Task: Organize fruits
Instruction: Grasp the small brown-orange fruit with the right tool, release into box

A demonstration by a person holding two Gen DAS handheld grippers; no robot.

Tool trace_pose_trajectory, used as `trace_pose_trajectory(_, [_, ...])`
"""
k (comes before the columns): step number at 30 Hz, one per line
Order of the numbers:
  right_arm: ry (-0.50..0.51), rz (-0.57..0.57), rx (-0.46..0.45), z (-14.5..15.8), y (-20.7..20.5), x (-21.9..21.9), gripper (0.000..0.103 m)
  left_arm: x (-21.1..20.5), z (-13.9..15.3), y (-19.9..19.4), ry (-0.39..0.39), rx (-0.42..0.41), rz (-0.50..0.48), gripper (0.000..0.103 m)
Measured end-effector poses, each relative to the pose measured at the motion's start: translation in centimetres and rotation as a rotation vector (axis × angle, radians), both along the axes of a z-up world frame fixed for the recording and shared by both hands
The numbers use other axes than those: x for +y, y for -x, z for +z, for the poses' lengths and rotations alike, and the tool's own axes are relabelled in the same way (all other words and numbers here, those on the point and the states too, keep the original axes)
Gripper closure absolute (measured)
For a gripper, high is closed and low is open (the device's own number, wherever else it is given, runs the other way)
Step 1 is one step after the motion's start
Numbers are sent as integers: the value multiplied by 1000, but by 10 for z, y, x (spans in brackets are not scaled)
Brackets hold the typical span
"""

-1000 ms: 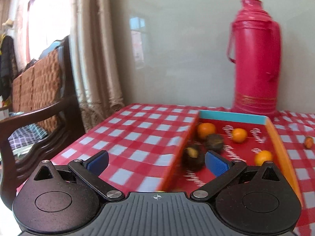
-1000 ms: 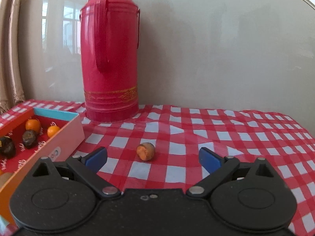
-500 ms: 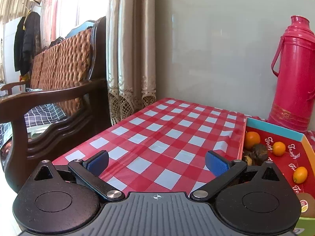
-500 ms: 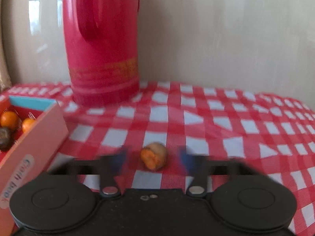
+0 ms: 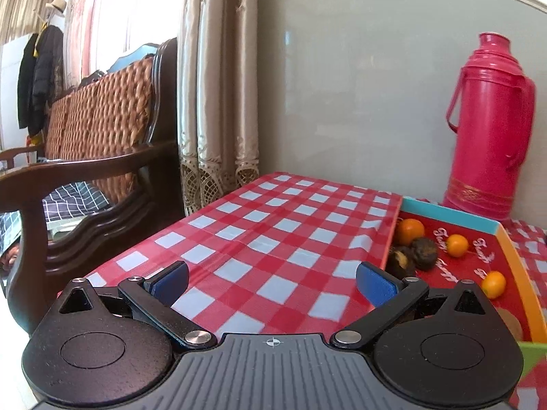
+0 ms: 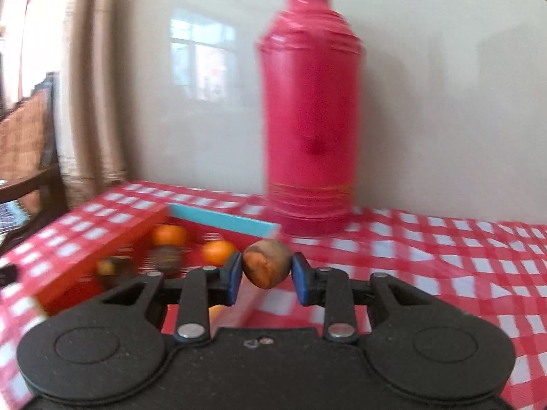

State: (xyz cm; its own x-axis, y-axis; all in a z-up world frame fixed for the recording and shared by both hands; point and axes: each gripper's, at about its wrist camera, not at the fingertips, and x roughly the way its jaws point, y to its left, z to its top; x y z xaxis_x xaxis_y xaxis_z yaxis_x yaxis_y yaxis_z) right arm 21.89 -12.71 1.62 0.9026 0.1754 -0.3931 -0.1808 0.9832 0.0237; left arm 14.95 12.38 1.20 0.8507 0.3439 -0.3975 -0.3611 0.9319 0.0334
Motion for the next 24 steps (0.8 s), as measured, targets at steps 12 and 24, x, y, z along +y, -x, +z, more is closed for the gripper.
trace_pose_trajectory(12, [19,57,-41,6,23,52,6,-7,5,43,-28,-18,-25,0])
trace_pose_trajectory(24, [-40,-30,-235,24,140,-12,6,-44,14,91,45,-65,-97,0])
